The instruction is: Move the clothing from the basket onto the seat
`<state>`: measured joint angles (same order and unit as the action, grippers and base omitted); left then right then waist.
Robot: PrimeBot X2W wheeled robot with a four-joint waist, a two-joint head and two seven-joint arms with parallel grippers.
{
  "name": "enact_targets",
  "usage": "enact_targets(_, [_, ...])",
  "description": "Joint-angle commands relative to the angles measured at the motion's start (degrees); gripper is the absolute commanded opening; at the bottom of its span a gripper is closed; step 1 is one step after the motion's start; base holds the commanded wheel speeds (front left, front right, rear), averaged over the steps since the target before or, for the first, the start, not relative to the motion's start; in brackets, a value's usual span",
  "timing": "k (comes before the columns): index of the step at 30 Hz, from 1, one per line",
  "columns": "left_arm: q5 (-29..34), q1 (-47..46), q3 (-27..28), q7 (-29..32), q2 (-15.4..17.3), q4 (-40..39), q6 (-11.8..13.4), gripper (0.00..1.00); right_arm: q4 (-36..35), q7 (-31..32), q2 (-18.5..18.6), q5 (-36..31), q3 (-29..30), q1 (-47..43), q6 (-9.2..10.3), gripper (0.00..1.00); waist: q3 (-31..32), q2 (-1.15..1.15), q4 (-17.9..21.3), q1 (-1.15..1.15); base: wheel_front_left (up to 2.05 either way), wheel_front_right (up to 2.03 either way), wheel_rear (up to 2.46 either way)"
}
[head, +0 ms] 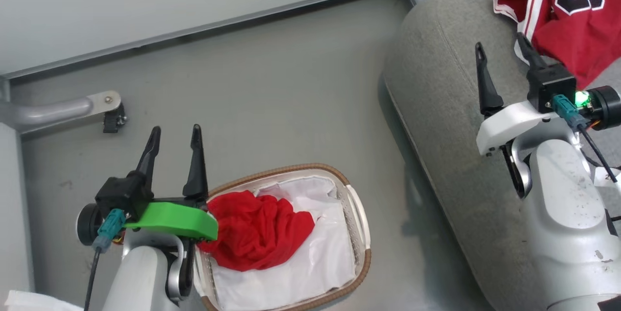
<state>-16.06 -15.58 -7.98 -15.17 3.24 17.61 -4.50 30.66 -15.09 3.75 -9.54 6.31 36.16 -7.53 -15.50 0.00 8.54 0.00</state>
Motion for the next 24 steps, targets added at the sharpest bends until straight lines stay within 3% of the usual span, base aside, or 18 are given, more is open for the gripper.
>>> enact_targets(1, [0.8, 1.6, 1.3, 0.0, 0.0, -0.3, 0.3, 1.0, -0.5, -0.1, -0.2, 1.0, -0.6, -1.4, 0.08, 1.0, 4.7, 0.0, -5.0, 0.0, 0.0, 0.0, 0.0])
enact_targets(11, [0.2, 7.9, 6.2, 0.0, -0.3, -1.5, 0.4, 1.0, -3.9, -0.1, -0.7, 8.3, -6.1, -10.0, 0.08, 1.0, 9.1, 0.0, -8.7, 0.0, 0.0, 0.0, 0.0])
enact_targets(24, [-3.0, 15.6, 3.8, 0.0, -0.3, -1.9, 2.6, 1.0, -6.8, -0.1, -0.8, 16.9, -7.2, -23.3, 0.08, 1.0, 14.4, 0.0, -10.0, 0.0, 0.0, 0.0, 0.0])
